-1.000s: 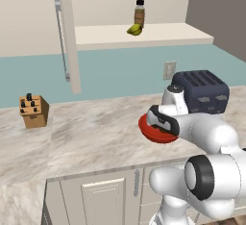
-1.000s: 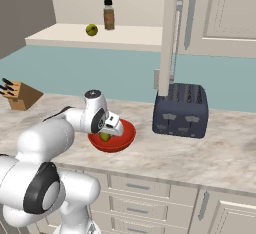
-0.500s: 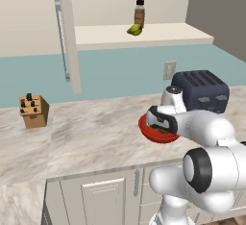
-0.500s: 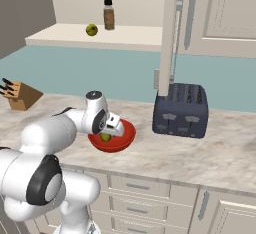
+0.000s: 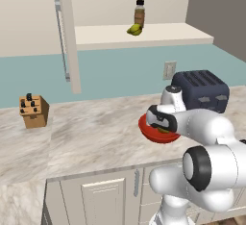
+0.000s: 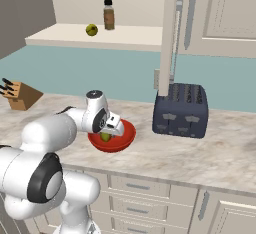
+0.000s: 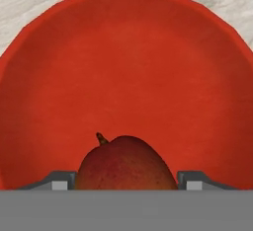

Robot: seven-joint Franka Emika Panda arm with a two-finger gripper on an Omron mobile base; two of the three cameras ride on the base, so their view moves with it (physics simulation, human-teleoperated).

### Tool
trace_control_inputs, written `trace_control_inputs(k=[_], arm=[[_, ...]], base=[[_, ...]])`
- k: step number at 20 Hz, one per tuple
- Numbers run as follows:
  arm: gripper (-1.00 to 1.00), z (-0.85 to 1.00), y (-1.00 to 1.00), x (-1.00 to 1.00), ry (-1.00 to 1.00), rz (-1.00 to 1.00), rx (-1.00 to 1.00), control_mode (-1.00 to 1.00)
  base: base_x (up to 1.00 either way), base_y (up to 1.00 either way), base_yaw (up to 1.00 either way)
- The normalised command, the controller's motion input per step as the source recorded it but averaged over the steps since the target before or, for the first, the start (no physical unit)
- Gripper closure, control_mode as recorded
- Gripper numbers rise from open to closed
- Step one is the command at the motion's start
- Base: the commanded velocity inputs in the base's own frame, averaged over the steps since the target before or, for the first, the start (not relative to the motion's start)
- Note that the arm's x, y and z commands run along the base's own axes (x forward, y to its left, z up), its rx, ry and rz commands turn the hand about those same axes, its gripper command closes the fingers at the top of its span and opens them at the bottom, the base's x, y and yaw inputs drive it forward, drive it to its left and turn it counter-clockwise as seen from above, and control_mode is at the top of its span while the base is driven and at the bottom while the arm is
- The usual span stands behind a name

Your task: Open the cabinet. Pick the pear and mango from the cabinet and place them into the bowl. Then close the cabinet.

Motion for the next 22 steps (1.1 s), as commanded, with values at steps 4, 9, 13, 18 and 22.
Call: trace_control_inputs(k=[4,9,13,18,22], arm=[[-1.00,0.00,0.00,0.03,0.03,0.00,0.00,-1.00],[-1.00,0.02,-0.04,0.00,-0.01,0.01,0.00,-1.00],[-1.00,0.44,-0.03,-0.18,-0.09,0.00,0.00,-1.00],[-1.00,0.68,0.00,-0.22,-0.22,0.00,-0.03,-1.00],[-1.00,0.78,0.00,-0.32,-0.28,0.00,-0.02,-1.00]], base=[[0.00,0.00,0.00],[0.00,0.00,0.00],[0.00,0.00,0.00],[0.00,0.00,0.00],[0.00,0.00,0.00]])
